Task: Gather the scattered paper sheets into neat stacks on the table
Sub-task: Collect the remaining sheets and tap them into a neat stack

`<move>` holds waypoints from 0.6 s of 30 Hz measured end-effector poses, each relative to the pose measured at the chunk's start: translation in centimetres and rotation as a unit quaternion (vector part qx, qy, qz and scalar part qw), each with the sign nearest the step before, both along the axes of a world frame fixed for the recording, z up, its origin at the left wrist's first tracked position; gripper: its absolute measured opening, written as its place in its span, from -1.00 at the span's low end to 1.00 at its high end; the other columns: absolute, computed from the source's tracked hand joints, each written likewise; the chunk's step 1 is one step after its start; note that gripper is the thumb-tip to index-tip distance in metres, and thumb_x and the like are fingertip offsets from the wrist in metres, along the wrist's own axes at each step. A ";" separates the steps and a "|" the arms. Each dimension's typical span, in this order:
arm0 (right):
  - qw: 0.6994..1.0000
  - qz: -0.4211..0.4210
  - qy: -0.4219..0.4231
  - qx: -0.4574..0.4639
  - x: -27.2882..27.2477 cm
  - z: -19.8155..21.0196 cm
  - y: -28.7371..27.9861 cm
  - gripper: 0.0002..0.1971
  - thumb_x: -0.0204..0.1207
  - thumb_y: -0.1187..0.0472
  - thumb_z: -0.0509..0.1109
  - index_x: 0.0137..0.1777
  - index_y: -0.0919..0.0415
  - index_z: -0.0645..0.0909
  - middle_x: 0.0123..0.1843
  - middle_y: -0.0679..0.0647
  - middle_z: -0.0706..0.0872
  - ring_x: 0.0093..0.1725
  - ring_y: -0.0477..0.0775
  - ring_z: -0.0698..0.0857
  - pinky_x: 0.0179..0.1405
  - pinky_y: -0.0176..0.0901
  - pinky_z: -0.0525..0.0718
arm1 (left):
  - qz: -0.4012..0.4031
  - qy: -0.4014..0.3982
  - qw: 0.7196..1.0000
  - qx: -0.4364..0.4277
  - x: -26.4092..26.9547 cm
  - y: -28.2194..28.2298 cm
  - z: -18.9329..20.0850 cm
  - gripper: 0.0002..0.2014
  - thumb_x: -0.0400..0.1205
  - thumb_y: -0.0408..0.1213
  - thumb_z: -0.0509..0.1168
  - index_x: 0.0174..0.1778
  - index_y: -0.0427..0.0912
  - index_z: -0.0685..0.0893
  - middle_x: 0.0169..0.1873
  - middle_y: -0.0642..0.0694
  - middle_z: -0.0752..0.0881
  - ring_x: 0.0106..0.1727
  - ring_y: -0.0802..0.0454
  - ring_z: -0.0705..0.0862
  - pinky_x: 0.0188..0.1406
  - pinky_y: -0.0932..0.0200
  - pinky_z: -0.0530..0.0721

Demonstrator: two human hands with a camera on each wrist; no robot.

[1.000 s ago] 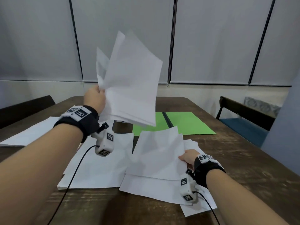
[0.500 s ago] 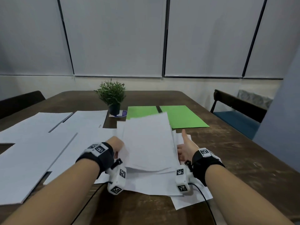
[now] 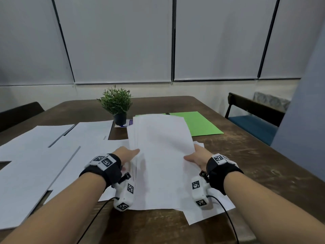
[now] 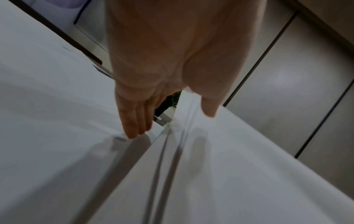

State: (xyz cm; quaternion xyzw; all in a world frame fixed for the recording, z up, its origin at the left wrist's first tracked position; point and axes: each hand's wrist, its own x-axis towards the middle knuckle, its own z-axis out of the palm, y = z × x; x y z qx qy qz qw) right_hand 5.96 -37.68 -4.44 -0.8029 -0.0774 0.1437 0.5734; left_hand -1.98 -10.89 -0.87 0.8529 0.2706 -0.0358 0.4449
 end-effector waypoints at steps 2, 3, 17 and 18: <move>0.998 -0.003 -0.018 0.061 -0.8 1.2 -0.2 -0.64 0.28 0.36 0.48 0.08 0.09 0.62 0.05 0.19 0.80 0.07 0.29 0.77 0.17 0.31 0.68 | 0.002 -0.037 0.998 -0.056 0.0 0.5 0.1 -0.28 0.59 0.21 0.25 0.45 -0.32 0.37 0.05 -0.18 0.56 0.10 -0.20 0.59 0.06 -0.02 0.61; 0.996 0.005 -0.023 0.086 -1.2 1.8 -0.2 -0.55 0.21 0.32 0.47 0.15 0.12 0.63 0.09 0.19 0.80 0.08 0.29 0.77 0.18 0.34 0.67 | -0.007 -0.062 0.994 -0.085 -0.1 0.5 0.4 -0.25 0.56 0.25 0.25 0.48 -0.27 0.36 0.15 -0.15 0.57 0.18 -0.18 0.60 0.10 -0.02 0.62; 0.965 -0.047 -0.139 0.218 -2.5 10.2 3.1 -0.85 0.47 0.38 0.49 -0.07 0.12 0.66 -0.13 0.10 0.79 -0.24 0.06 0.75 -0.27 -0.14 0.72 | -0.047 -0.496 0.859 -0.119 -2.2 -0.3 9.0 -0.63 0.59 -0.42 0.32 0.21 0.09 0.50 0.14 0.00 0.71 0.17 0.03 0.71 0.22 -0.09 0.67; 0.962 -0.057 -0.147 0.225 -2.4 10.5 3.4 -0.81 0.44 0.44 0.50 -0.09 0.13 0.67 -0.11 0.13 0.79 -0.21 0.09 0.74 -0.15 -0.06 0.74 | -0.047 -0.503 0.853 -0.128 -2.3 -0.3 9.4 -0.61 0.58 -0.42 0.35 0.24 0.06 0.50 0.14 -0.01 0.71 0.17 0.03 0.71 0.21 -0.07 0.68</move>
